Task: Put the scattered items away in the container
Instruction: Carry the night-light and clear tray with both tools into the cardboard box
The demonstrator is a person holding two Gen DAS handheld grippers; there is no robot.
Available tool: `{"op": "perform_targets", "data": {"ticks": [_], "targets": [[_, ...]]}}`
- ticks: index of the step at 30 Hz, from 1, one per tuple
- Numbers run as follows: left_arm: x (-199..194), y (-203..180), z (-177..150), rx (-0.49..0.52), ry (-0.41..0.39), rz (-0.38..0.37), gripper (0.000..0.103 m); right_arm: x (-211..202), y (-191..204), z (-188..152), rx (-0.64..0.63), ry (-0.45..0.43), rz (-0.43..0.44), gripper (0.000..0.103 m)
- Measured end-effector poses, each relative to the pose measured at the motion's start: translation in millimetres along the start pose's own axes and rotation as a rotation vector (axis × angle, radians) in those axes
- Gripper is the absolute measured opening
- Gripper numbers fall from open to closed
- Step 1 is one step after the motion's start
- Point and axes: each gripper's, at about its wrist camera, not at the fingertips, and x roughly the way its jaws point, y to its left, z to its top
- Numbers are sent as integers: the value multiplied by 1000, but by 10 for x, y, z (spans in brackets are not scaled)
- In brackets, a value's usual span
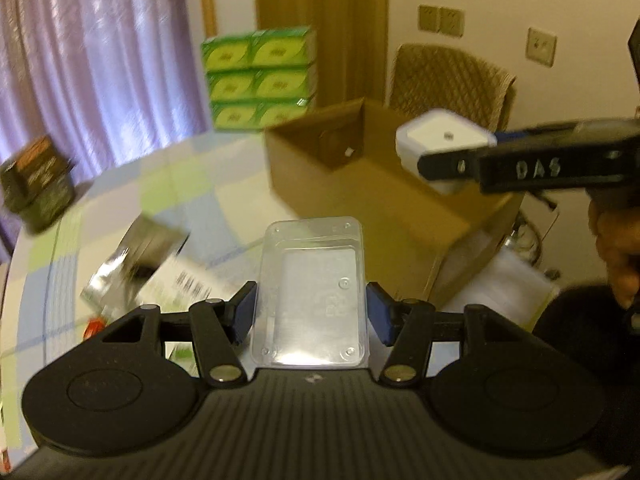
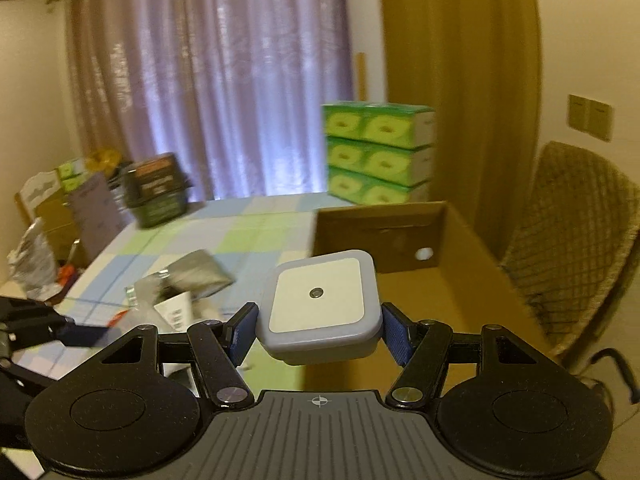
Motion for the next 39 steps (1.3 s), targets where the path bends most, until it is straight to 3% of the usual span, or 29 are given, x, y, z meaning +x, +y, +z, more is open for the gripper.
{"op": "perform_targets", "data": {"ticks": [8, 14, 28, 39], "targets": [[372, -318, 600, 24, -25, -56, 53, 114, -554, 47, 46, 38, -56, 67], [675, -477, 802, 34, -10, -84, 53, 228, -767, -34, 58, 82, -68, 67], [1182, -551, 826, 8, 43, -135, 53, 508, -957, -189, 67, 138, -84, 67], [1172, -485, 780, -11, 29, -128, 57, 496, -1007, -216, 73, 144, -95, 67]]}}
